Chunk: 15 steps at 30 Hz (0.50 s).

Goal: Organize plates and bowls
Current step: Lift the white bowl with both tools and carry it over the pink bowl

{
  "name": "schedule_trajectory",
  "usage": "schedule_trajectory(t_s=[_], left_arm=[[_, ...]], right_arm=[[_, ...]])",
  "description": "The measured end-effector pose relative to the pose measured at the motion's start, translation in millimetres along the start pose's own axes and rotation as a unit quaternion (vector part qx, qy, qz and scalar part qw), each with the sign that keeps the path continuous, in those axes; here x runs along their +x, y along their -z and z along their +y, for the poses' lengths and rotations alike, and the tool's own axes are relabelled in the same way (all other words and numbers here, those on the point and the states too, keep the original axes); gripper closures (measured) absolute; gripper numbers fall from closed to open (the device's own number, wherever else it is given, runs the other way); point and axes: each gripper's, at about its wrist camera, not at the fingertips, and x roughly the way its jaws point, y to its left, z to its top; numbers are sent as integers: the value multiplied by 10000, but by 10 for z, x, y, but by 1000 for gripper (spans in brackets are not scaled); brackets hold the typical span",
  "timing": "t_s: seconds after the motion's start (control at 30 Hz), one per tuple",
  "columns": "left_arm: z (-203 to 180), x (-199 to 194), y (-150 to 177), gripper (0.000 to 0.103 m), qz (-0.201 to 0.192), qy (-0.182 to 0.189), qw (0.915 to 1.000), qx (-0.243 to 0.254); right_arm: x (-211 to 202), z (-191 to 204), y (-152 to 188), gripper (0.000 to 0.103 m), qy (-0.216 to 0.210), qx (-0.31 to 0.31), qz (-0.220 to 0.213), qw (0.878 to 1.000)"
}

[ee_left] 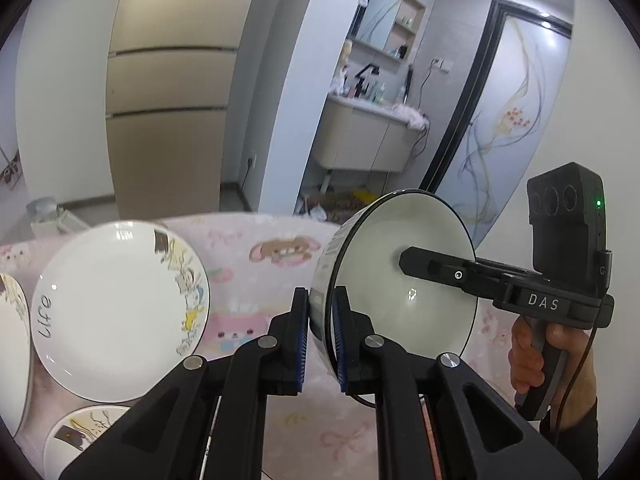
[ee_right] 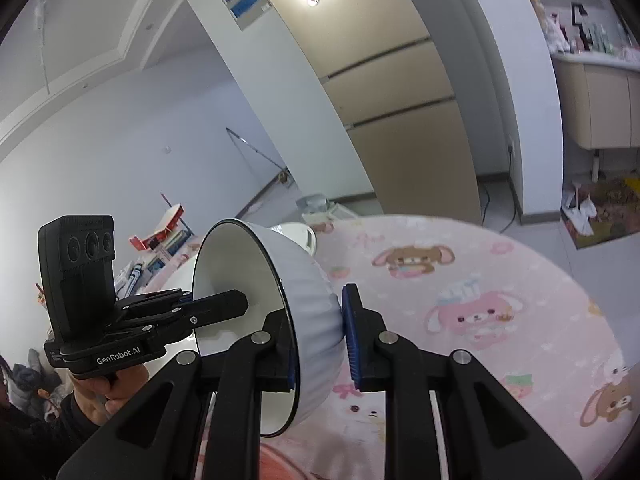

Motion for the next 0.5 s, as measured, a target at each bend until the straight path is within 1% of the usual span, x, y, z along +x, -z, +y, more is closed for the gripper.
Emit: schedule_trajectory(t_s=[0.2,0.33,0.43,0.5], left_arm=[[-118,-329,-94,91,-390,10,9992,89],[-227,-500,-146,92,-601,-83,9975,356],[-291,-597,-159,92,-626,-101,9968,481],[-344,-643,-153,92,-588,-40,9967,557]], right_arm=[[-213,228,-63,85,70,-189,-321,9993],[-338,358,-103,85,121,-166,-552,9983],[-400,422,-75,85,127,-127,-613,9980],[-455,465,-34,85,207,-140,-612,9978]])
